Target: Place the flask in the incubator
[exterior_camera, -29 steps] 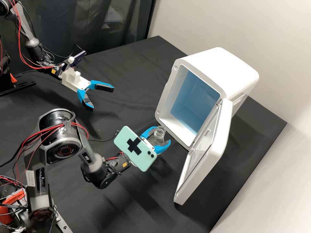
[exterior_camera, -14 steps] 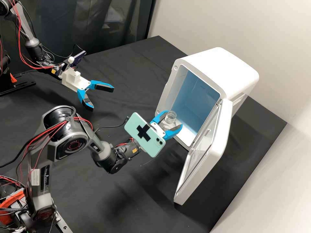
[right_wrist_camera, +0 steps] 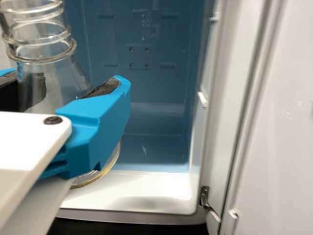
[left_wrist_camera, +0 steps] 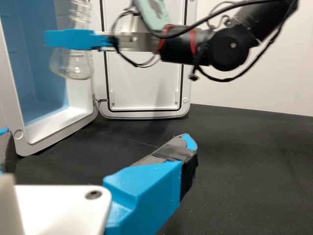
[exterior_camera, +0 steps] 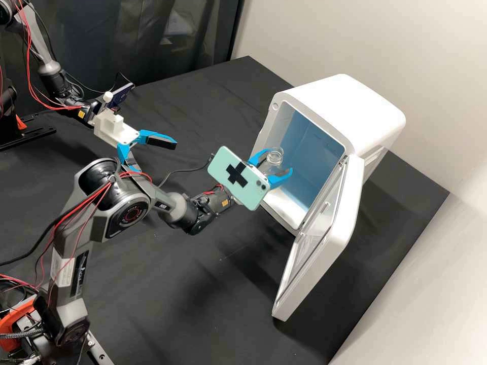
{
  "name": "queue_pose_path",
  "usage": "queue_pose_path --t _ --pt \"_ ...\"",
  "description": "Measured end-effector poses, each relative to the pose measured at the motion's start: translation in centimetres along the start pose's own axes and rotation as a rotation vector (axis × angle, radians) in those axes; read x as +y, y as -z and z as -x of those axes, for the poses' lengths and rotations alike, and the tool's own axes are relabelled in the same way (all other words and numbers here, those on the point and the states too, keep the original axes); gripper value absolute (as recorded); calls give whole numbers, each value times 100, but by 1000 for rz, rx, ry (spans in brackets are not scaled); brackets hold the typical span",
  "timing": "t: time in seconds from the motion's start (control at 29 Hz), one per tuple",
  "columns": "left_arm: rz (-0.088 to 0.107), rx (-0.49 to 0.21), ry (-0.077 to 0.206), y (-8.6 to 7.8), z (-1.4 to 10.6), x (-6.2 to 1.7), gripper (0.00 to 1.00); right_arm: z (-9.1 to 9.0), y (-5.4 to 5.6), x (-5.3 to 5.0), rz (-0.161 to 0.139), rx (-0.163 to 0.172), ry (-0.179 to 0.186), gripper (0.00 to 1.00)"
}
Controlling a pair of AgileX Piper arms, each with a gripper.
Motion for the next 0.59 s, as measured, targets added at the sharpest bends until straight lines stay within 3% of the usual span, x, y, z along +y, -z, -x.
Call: queue_pose_path --t 0.28,0.41,0.59 --pt "-4 -17 10 -51 -34 -6 100 -354 22 -175 77 -67 49 0" --pt "-5 -23 10 -66 -40 -8 100 -501 -39 -222 89 -122 59 0" --pt "-13 -29 8 -78 -70 11 100 -615 -92 -242 76 -161 54 0"
